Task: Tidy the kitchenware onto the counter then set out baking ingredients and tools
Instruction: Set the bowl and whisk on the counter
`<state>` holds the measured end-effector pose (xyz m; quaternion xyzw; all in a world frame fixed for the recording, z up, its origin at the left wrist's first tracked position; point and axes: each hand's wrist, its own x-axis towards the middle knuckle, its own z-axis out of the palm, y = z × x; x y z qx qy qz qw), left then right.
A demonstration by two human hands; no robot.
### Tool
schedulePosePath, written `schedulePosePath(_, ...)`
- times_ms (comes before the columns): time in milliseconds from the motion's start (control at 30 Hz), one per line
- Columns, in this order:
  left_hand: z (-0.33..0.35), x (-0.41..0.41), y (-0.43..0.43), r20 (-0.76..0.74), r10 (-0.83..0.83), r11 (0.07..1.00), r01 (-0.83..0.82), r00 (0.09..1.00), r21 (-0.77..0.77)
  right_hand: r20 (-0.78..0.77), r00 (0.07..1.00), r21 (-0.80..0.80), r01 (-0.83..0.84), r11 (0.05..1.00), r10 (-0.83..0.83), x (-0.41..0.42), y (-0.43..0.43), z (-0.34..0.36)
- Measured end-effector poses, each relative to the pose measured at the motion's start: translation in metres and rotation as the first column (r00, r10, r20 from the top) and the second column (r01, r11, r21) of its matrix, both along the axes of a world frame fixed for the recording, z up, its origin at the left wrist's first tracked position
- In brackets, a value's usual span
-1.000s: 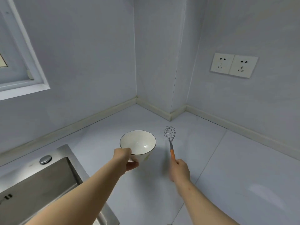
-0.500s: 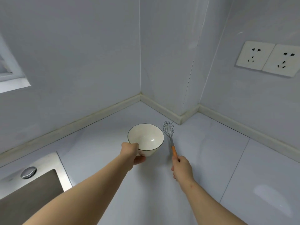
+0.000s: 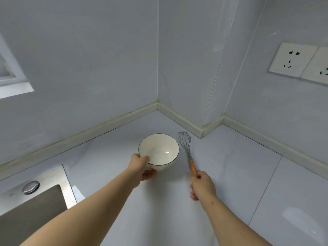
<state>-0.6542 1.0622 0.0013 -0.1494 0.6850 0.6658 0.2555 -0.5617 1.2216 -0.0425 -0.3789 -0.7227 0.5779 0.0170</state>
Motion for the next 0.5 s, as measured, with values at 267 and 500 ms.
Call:
schedulePosePath(267, -0.002, 0.003, -0.004, -0.004, -0.029, 1.000, 0.029, 1.000, -0.009, 0.063, 0.995, 0.044, -0.076, 0.996, 0.073, -0.001, 0.000, 0.002)
schedulePosePath(500, -0.003, 0.017, -0.009, -0.015, -0.048, 0.998, 0.048, 0.999, -0.033, 0.128, 0.987, 0.111, -0.116, 0.987, 0.102, 0.005, -0.010, 0.007)
